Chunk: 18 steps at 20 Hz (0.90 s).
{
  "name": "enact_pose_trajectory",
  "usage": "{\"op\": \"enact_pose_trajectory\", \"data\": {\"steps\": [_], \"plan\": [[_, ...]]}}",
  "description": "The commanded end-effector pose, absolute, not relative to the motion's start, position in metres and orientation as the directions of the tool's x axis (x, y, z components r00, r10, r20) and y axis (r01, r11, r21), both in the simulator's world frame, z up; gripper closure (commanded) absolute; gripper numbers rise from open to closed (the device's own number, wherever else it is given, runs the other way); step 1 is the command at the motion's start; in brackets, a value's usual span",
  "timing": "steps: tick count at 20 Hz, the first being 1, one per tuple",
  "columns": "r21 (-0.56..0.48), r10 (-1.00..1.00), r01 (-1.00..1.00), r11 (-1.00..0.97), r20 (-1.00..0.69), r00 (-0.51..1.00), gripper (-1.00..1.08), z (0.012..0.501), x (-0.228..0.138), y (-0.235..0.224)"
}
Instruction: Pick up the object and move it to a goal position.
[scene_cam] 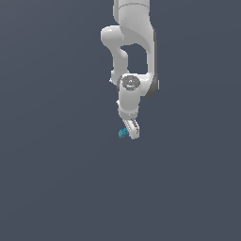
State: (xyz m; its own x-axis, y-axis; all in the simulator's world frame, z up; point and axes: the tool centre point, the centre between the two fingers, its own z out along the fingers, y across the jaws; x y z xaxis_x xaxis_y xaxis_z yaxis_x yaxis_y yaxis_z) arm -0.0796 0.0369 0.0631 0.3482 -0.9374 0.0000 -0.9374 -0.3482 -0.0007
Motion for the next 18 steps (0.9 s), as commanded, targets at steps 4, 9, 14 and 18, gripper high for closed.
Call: {"op": "enact_pose_trajectory", "data": {"steps": [4, 9, 14, 18], "plan": [[0.0, -0.938, -0.938, -0.346, 0.0, 0.346, -0.92, 0.039, -0.081, 0.037], [0.0, -0.939, -0.939, -0.345, 0.0, 0.345, -0.92, 0.024, -0.08, 0.037], [0.0, -0.939, -0.939, -0.344, 0.0, 0.344, 1.08, 0.022, -0.08, 0.037], [0.0, -0.939, -0.939, -0.344, 0.0, 0.344, 1.08, 0.022, -0.08, 0.037]]}}
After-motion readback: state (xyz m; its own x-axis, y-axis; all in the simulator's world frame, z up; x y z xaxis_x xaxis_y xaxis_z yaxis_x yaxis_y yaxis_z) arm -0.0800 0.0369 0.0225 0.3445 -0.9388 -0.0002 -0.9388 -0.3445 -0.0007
